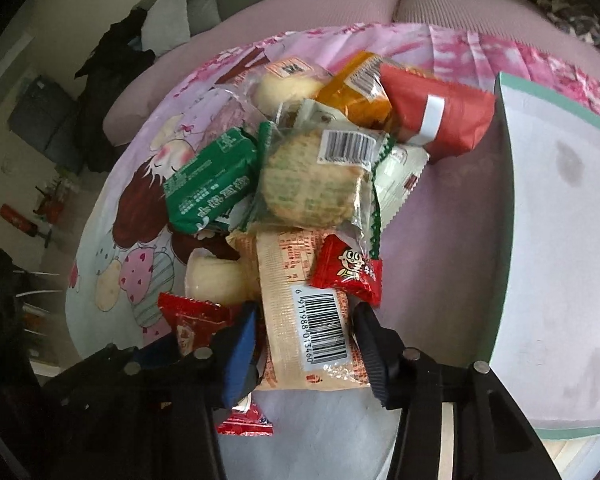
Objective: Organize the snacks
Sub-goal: 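Grasp the red snack bag with the left tool while the right tool grasps the tan bread bag, then carry both bags over the tray and open both tools to drop them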
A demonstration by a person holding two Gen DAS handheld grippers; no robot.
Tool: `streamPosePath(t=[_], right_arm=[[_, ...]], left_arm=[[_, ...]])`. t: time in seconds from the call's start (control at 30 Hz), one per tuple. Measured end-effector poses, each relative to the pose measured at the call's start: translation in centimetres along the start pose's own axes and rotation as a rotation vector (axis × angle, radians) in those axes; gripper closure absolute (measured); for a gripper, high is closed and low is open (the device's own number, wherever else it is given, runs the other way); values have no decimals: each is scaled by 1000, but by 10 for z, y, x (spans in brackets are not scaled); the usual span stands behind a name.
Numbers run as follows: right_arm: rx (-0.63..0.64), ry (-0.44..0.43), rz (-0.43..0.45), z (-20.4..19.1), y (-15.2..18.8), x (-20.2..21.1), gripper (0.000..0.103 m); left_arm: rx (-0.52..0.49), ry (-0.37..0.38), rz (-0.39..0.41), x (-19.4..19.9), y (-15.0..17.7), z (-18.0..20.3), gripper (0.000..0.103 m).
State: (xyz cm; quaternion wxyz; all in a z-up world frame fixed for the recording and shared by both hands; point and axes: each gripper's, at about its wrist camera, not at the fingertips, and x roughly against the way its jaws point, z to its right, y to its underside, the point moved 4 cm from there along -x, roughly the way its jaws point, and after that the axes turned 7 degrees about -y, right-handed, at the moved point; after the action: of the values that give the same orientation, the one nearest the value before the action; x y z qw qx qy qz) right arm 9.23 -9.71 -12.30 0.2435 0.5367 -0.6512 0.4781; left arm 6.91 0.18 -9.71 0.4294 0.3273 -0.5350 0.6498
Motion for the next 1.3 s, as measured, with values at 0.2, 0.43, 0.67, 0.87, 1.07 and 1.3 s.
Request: streamPosePath(t=[0.2, 0.43, 0.67, 0.87, 1.07, 1.3], right_arm=[[-6, -17, -2, -2, 4, 5, 62], [-34, -48, 6, 2, 12, 23, 64], [-31, -98, 67, -5, 14, 57, 65], [-38, -110, 127, -3, 12, 83, 65], [-66, -108, 176, 14, 9, 105, 65], [-140, -43, 265, 64, 6, 143, 65]], left_arm=[[8, 5, 9, 6, 1, -3, 55], [1, -13, 25, 21, 7, -6, 57], [5, -39, 59, 46, 10, -8, 57], [-6, -59, 99, 63, 0, 1, 57], [-5, -78, 118, 72, -11, 5, 57], [-75, -57, 148, 77, -32, 36, 57]])
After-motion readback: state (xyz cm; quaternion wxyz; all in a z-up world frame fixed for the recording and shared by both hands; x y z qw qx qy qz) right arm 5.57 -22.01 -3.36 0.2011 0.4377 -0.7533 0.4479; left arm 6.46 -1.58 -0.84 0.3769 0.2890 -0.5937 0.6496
